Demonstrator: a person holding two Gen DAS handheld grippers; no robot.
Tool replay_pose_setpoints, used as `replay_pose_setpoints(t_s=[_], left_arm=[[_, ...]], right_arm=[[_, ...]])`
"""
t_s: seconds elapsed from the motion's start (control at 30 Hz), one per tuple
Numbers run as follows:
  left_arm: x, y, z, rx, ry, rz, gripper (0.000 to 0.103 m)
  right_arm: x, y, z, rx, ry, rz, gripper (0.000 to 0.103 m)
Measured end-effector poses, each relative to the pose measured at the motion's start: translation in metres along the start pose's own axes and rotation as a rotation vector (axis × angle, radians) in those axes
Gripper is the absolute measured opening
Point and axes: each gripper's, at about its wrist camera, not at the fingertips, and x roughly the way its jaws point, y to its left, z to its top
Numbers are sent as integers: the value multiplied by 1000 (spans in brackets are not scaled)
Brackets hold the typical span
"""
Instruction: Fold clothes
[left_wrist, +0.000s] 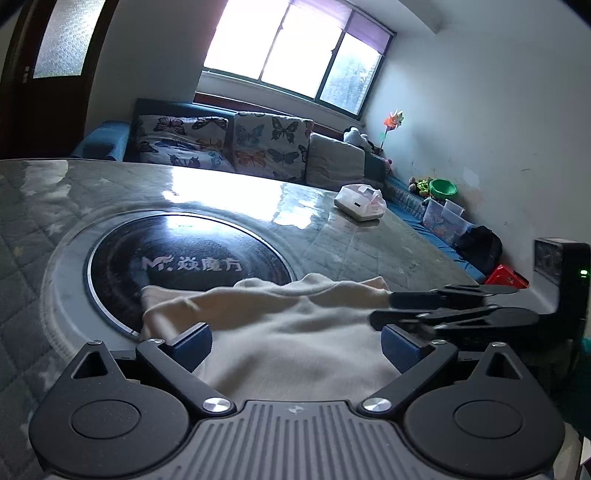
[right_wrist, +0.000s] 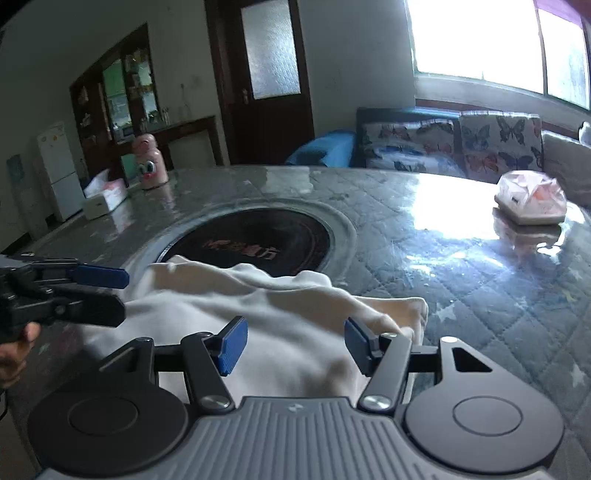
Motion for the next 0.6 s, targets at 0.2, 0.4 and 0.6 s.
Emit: replay_pose_setpoints(t_s=[0.2, 0.4, 0.6], left_arm=[[22, 2, 16, -17, 35, -41, 100], [50, 6, 31, -54, 61, -66, 99], [71, 25, 34, -159, 106, -92, 99]], right_arm=[[11, -4, 8, -1, 38, -14, 60], [24, 3, 25, -78, 10, -104, 60], [46, -1, 27, -113, 56, -178, 61]])
